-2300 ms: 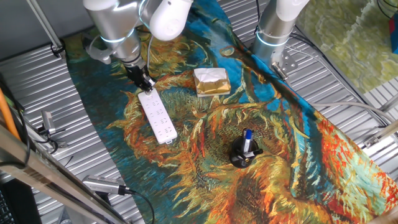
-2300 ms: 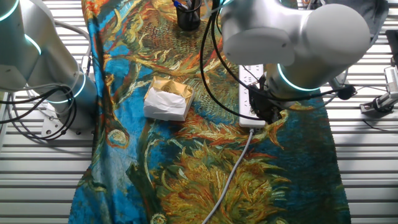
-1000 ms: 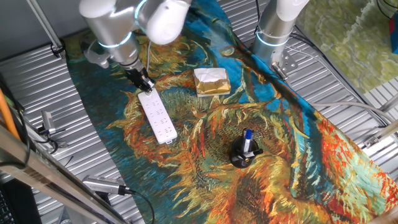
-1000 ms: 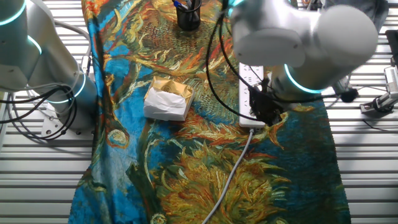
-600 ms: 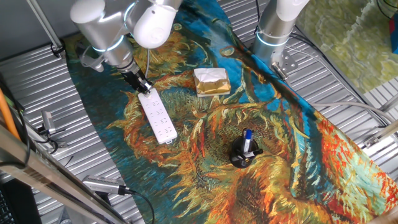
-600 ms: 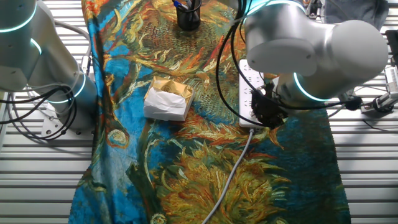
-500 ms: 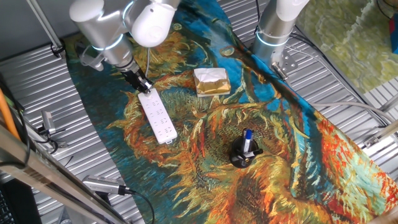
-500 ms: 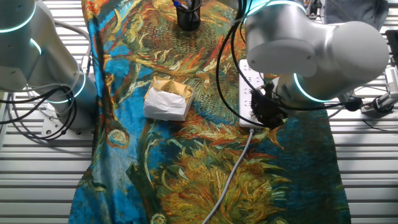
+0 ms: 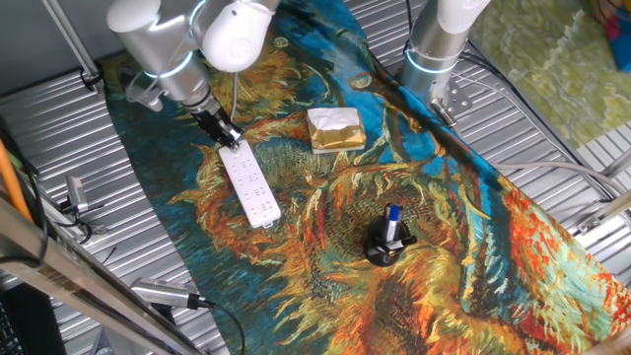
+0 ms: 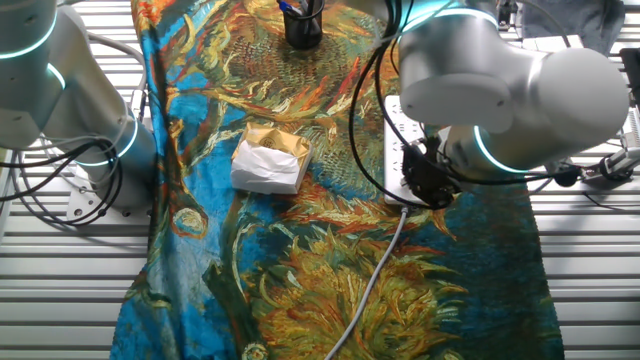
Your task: Turn off the power strip by pressing the button
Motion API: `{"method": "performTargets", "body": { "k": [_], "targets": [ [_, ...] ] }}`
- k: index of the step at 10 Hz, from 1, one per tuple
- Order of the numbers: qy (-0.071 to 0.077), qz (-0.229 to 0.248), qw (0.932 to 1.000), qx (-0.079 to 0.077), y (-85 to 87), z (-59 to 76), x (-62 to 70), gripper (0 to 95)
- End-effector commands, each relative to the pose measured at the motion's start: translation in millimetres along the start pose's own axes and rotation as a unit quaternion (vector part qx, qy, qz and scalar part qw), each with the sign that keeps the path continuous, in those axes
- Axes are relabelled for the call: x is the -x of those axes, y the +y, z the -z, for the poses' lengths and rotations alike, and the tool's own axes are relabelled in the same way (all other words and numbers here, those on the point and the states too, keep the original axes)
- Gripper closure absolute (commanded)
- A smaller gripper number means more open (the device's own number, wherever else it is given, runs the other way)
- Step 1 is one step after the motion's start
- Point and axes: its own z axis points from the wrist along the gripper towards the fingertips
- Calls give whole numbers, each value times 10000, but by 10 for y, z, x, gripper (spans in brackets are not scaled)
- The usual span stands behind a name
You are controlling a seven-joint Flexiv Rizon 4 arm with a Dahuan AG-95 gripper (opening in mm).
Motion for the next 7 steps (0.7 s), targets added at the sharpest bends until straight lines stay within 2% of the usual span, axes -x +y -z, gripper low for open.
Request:
{"method": "performTargets", "body": {
  "k": [1, 7],
  "targets": [
    [-3, -12, 10000, 43, 3, 6, 8, 950],
    [-9, -39, 10000, 25, 78, -23, 70, 950]
  ]
}}
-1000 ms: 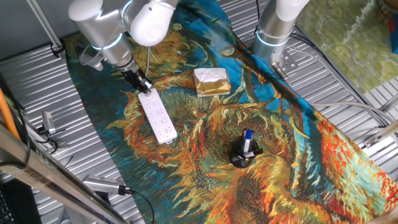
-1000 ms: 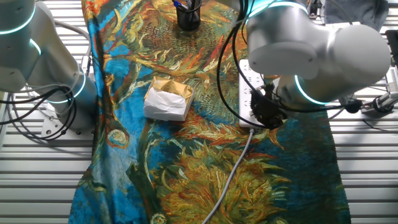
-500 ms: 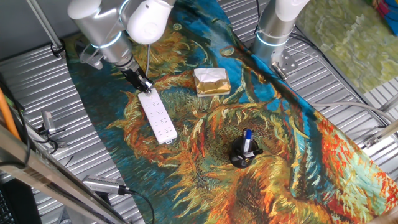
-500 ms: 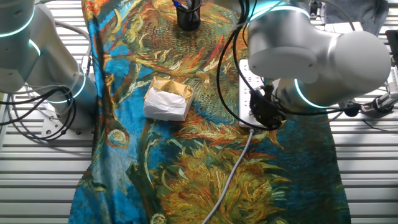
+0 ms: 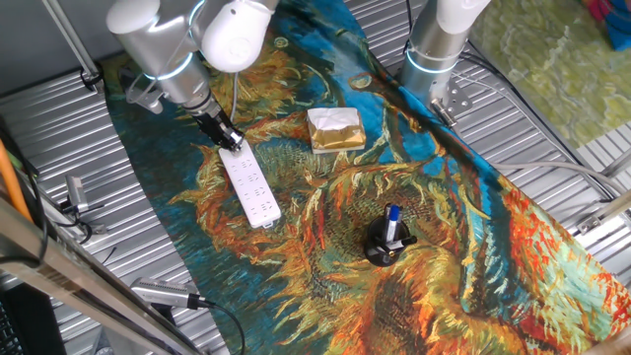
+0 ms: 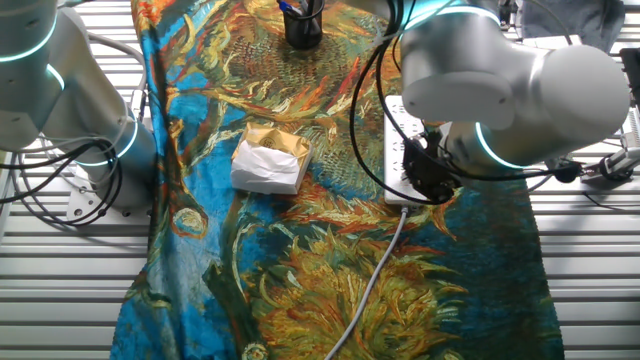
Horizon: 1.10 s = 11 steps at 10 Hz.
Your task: Turn off the power strip by pressing the button
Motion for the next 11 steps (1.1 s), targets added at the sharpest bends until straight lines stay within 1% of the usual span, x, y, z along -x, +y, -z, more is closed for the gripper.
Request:
{"method": "performTargets", "body": {
  "k": [1, 6, 8, 9, 10, 11],
  "targets": [
    [4, 7, 10000, -5, 2, 2, 4, 950],
    [-9, 41, 10000, -16, -32, -48, 15, 950],
    [-25, 88, 10000, -17, -65, -96, 23, 950],
    [-18, 109, 9999, 72, -92, -145, 27, 950],
    [-36, 85, 9999, 136, -96, -159, 25, 950],
    [-80, 73, 9993, 360, -117, -200, 28, 950]
  ]
}}
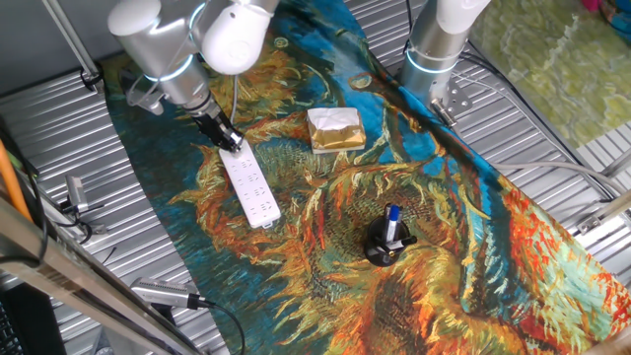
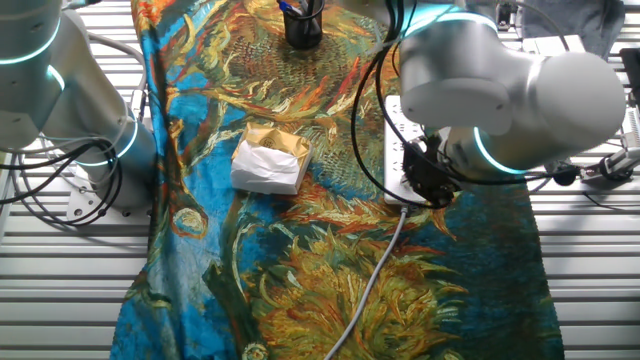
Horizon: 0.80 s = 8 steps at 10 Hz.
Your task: Turn off the power strip by pressing the button
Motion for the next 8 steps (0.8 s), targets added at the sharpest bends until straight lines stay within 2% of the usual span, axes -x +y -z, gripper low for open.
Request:
{"method": "performTargets", "body": {
  "k": [1, 2, 3, 4, 5, 8],
  "targets": [
    [-26, -98, 9994, 334, -29, -116, 17, 950],
    [64, -258, 9991, 331, 72, 30, 0, 950],
    [154, -313, 9993, 154, 187, 193, -4, 950],
    [256, -326, 9991, -108, 278, 338, 15, 950],
    [299, -303, 9987, -276, 360, 491, 55, 950],
    [259, -303, 9987, -317, 446, 594, 79, 950]
  ]
}}
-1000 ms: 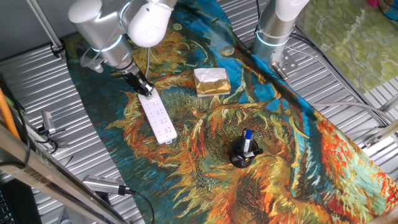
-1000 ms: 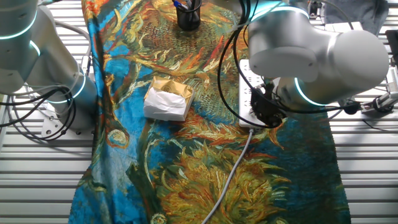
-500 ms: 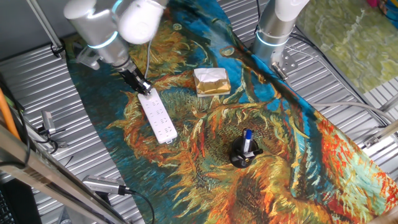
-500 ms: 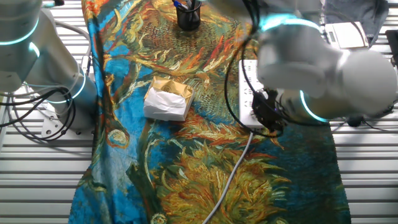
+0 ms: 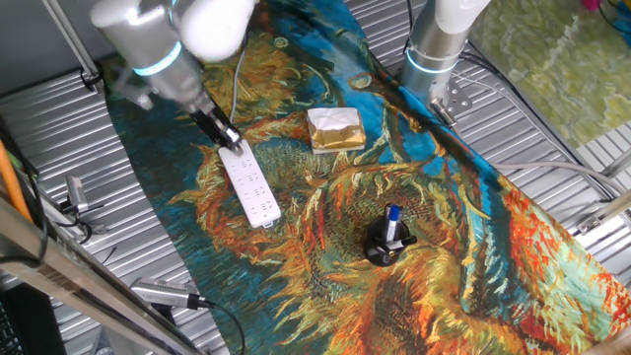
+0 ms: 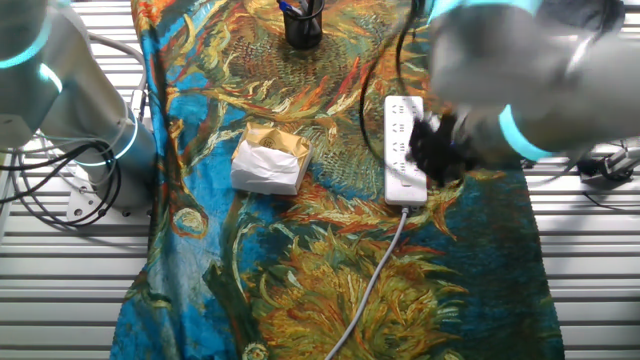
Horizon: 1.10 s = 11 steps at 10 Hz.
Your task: Turn off the power strip by pressing the button
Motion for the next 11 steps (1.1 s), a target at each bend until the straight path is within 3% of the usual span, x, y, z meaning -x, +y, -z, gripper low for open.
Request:
{"method": "performTargets", "body": {
  "k": [1, 3, 4, 7, 8, 11],
  "targets": [
    [-101, 145, 9979, -615, 62, 25, 45, 950],
    [-330, 226, 9933, -1081, 106, 125, 102, 950],
    [-401, 322, 9915, -1193, 110, 170, 144, 950],
    [-397, 543, 9851, -1583, 134, 274, 280, 950],
    [-453, 540, 9848, -1584, 146, 316, 322, 950],
    [-437, 737, 9839, -1567, 195, 345, 378, 950]
  ]
}}
